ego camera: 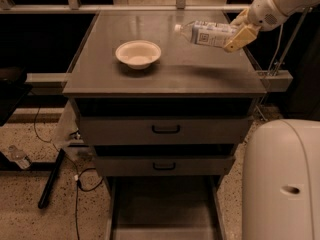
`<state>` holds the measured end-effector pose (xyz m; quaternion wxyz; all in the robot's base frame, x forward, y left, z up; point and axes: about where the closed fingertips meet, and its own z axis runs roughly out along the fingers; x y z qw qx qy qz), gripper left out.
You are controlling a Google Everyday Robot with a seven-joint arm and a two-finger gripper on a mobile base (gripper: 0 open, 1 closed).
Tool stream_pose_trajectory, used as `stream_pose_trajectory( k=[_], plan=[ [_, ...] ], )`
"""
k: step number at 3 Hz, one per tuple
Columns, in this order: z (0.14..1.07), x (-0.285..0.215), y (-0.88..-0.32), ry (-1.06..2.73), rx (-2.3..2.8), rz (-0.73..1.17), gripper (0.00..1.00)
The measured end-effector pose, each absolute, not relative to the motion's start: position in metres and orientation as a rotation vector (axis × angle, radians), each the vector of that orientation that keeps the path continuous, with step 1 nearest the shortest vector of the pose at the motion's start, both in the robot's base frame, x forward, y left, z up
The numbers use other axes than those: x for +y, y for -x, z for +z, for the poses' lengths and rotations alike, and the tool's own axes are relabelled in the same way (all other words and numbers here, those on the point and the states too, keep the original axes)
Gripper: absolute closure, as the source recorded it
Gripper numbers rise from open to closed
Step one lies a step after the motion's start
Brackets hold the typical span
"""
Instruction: Place blue plastic bottle into bottom drawer
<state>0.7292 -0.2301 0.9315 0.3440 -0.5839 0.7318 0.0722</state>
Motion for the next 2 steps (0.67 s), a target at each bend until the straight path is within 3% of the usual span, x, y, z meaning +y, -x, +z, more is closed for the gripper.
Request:
stream_pose_trajectory(
  k=[2],
  plan=[
    [1.039, -0.303, -0.671, 1.375, 1.817, -0.205, 1.00]
  ],
)
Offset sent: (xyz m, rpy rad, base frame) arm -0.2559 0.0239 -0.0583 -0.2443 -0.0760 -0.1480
